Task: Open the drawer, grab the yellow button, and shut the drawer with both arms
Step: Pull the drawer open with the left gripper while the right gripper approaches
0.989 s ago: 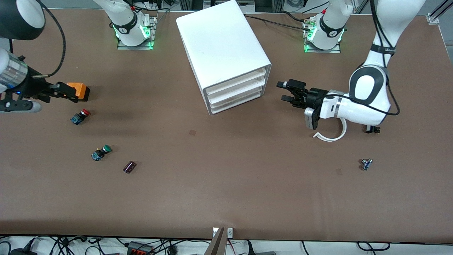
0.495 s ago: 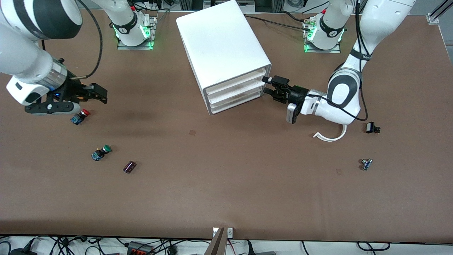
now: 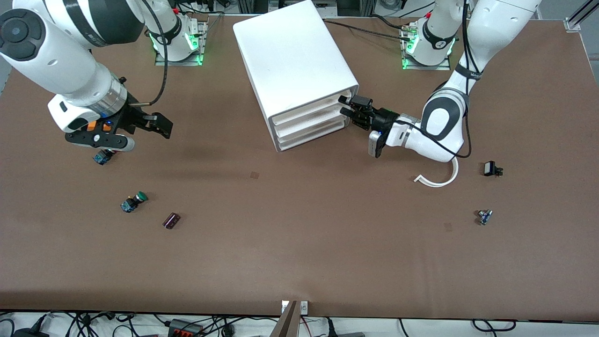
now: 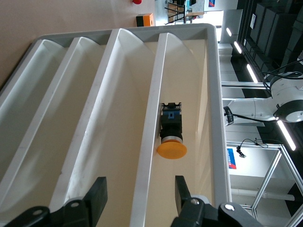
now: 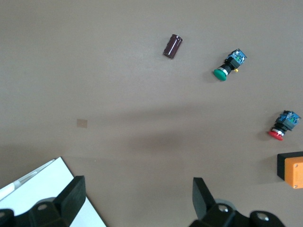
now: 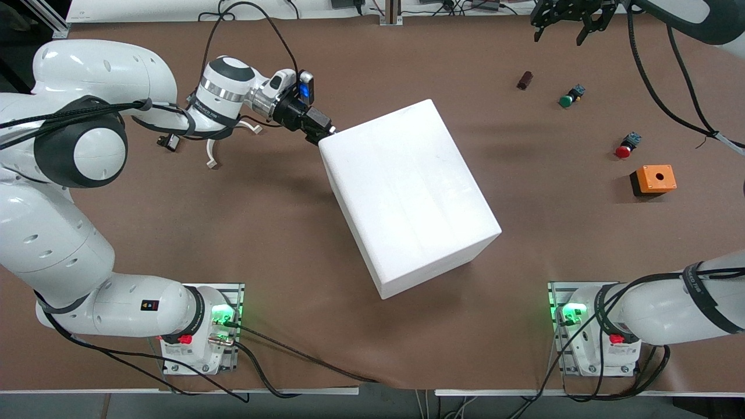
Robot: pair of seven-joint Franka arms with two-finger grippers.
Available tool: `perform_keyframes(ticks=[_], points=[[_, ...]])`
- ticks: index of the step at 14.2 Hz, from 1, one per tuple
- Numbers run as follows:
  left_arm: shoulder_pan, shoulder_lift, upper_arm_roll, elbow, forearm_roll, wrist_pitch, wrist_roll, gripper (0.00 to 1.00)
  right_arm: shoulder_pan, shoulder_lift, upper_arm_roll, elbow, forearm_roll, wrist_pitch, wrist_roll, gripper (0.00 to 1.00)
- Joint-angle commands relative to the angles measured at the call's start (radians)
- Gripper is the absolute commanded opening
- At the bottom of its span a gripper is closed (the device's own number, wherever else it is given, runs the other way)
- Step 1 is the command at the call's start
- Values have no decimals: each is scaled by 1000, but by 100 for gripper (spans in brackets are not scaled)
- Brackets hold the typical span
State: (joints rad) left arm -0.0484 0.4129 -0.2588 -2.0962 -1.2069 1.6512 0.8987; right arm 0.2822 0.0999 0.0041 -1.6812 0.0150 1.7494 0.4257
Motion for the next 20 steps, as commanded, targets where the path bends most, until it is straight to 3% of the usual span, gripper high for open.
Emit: perform_keyframes(ticks=[1,2,4,6,13,17,20], points=[[-2,-6,-2,-28,-34,10,66,61,6,21,-6,26,10,-18,27,100],[-2,-5,-2,-28,-34,10,84,52,12,21,-6,26,10,-18,31,100],[-2,-3,-2,-28,-34,10,92,22,15,20,-6,28,11,-16,47,100],[-14,-3,-2,-27,-34,10,92,6,12,20,-6,31,13,-8,64,100],[-8,-3,0,-13,-28,7,89,2,57,49,-6,93,11,-14,76,100],[-2,18,18,57,-16,7,77,2,109,67,-6,106,10,-11,212,100],[4,93,64,177,84,5,71,2,152,98,-6,133,11,-8,310,100]])
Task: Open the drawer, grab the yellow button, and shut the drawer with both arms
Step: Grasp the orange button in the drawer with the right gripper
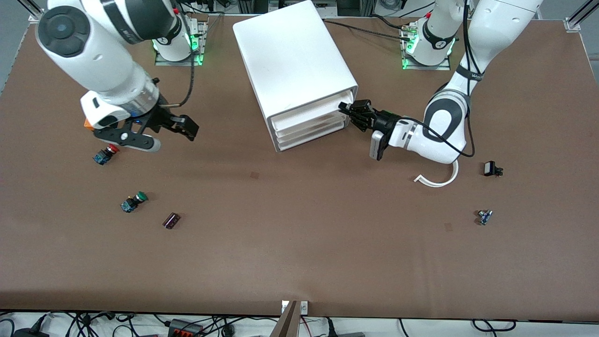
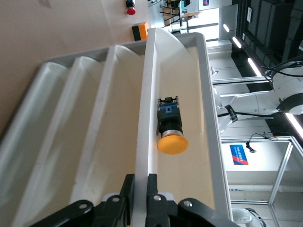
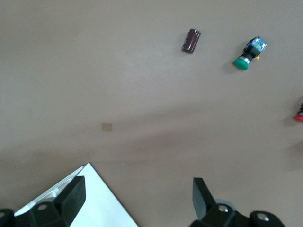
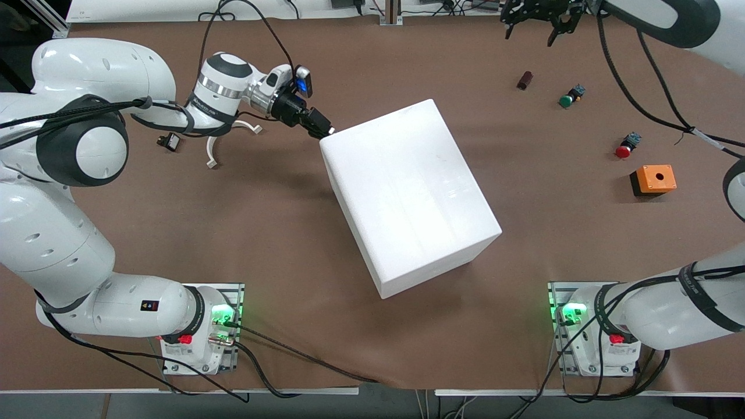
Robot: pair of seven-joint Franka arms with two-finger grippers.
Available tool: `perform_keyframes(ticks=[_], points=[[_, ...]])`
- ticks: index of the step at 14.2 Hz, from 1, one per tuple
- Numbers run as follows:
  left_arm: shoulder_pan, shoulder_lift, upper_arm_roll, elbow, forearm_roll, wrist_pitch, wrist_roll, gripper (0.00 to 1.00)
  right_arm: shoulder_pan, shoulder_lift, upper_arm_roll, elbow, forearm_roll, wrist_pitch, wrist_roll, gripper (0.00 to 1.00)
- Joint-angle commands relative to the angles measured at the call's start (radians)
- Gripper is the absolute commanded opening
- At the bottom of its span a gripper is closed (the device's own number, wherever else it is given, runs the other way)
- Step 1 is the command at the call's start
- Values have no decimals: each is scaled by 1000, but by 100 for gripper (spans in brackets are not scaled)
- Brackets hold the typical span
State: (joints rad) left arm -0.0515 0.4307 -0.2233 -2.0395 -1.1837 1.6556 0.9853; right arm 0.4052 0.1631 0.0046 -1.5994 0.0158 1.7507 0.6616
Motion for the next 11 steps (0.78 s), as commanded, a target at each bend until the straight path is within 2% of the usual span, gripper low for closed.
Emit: perform_keyframes(ticks=[1,4,5,6,7,8,11], points=[[7,95,42,166,99,1,-42,2,43,52,-6,80,18,-13,128,100],[31,147,51,297,197,0,-146,5,86,117,-6,157,68,-14,333,100],[41,158,51,312,208,0,-148,6,101,142,-6,186,79,-11,424,100],[45,160,53,314,210,0,-149,10,118,166,-6,215,79,-8,516,100],[48,157,53,314,210,-2,-151,38,142,202,-6,258,78,-7,627,100],[53,155,53,312,211,-2,-158,99,161,237,-6,304,78,-7,709,100],[70,135,58,318,239,-40,-238,100,222,331,-6,413,76,-5,918,100]])
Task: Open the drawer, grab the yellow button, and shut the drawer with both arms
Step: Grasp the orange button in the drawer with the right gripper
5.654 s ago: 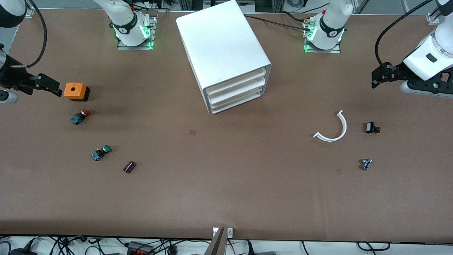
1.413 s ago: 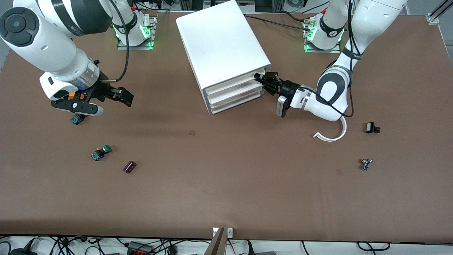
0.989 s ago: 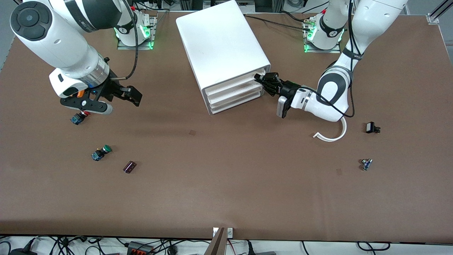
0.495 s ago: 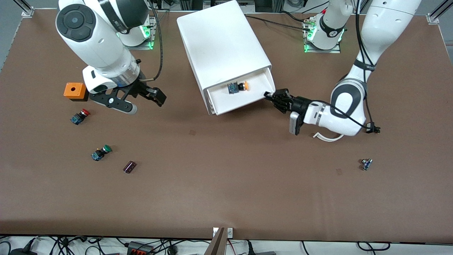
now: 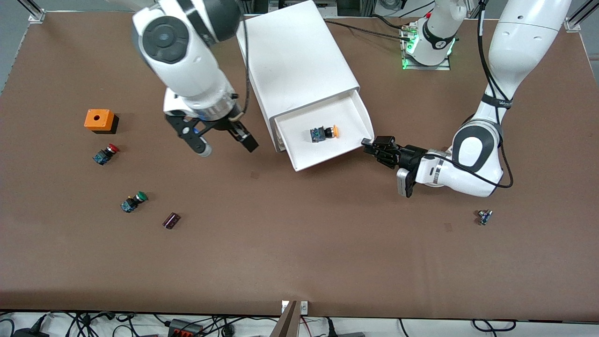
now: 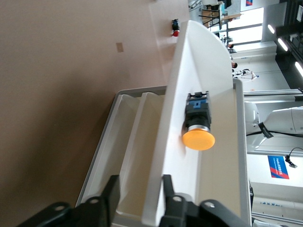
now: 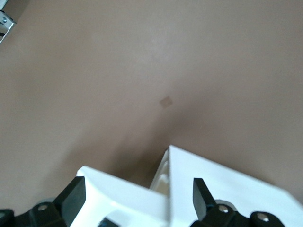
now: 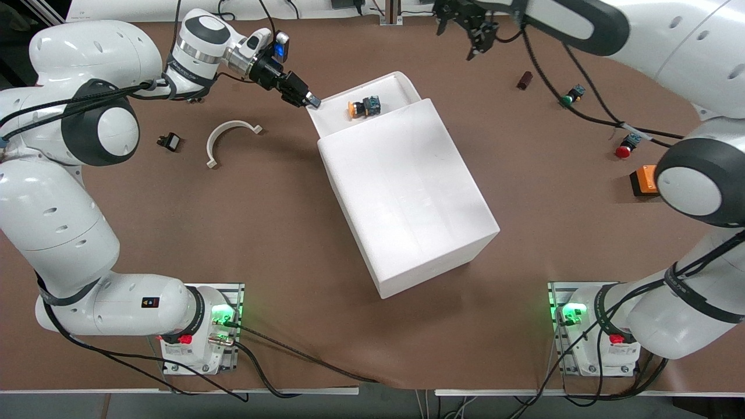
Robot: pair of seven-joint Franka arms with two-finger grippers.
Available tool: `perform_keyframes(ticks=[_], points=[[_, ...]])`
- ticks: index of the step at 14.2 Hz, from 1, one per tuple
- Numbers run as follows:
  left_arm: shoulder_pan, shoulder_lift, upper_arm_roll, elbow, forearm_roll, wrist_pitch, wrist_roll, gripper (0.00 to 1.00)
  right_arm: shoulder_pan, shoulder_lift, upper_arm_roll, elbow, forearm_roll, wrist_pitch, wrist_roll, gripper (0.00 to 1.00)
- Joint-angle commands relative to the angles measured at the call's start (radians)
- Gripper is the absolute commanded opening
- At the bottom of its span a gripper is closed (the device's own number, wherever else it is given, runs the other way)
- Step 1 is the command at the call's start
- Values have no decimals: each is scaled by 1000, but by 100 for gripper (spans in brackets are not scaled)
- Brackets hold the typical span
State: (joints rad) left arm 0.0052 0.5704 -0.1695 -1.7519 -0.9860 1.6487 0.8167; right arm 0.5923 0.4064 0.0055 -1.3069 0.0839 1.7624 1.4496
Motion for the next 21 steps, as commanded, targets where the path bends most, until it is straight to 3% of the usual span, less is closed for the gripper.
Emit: perform_keyframes(ticks=[1,8,14,16,19,21], points=[[13,-18,5,41,56,-53,-115,100,50,116,-7,153,10,-15,187,100],[13,-46,2,322,450,-246,-617,100,124,212,-7,189,10,89,431,100],[6,-73,-8,397,820,-244,-688,100,172,279,1,207,11,141,583,100],[7,-46,5,524,866,-250,-694,100,172,296,17,218,26,141,613,100],[4,-32,7,584,986,-244,-697,100,172,308,17,230,72,146,630,100],[7,-33,7,615,998,-242,-763,100,172,311,17,230,95,147,632,100]])
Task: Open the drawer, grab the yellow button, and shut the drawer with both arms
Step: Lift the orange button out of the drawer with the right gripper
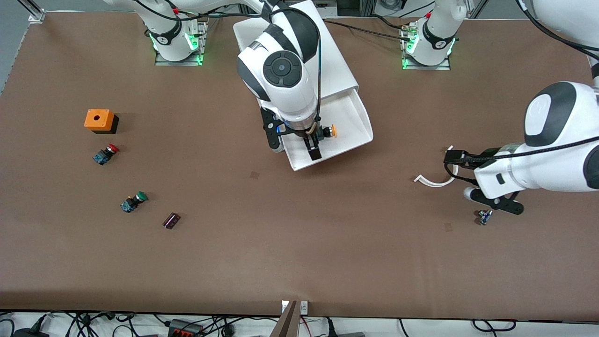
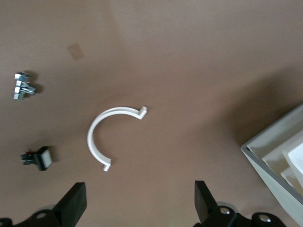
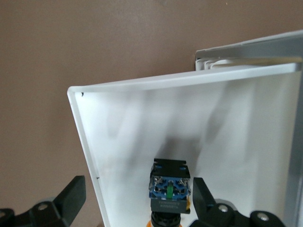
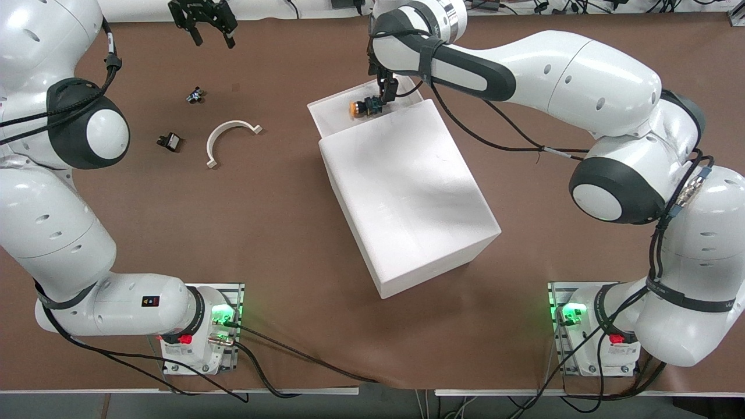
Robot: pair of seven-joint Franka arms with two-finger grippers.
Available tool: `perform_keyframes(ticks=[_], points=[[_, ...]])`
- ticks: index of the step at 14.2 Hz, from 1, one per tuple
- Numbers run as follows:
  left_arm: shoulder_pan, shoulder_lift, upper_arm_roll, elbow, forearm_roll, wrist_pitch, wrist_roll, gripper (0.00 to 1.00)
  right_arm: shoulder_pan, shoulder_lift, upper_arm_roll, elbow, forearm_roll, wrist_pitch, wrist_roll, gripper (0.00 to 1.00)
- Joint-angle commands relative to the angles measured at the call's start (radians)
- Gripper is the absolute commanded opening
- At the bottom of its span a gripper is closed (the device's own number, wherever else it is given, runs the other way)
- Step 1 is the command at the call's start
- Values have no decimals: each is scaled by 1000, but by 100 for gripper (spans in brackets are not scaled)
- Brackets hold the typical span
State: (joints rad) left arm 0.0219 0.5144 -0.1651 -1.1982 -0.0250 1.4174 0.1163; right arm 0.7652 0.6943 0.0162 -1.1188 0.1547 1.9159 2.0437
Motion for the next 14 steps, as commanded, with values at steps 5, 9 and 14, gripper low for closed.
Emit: perform_keyframes(ticks=[5,9,14], points=[[-3,21,3,55,37,72,-283,100,2,34,8,40,45,-6,39,100],[0,19,1,52,27,74,-349,100,0,48,8,40,66,-6,39,100],[1,19,1,52,27,72,-349,100,2,47,8,42,101,-8,56,100]])
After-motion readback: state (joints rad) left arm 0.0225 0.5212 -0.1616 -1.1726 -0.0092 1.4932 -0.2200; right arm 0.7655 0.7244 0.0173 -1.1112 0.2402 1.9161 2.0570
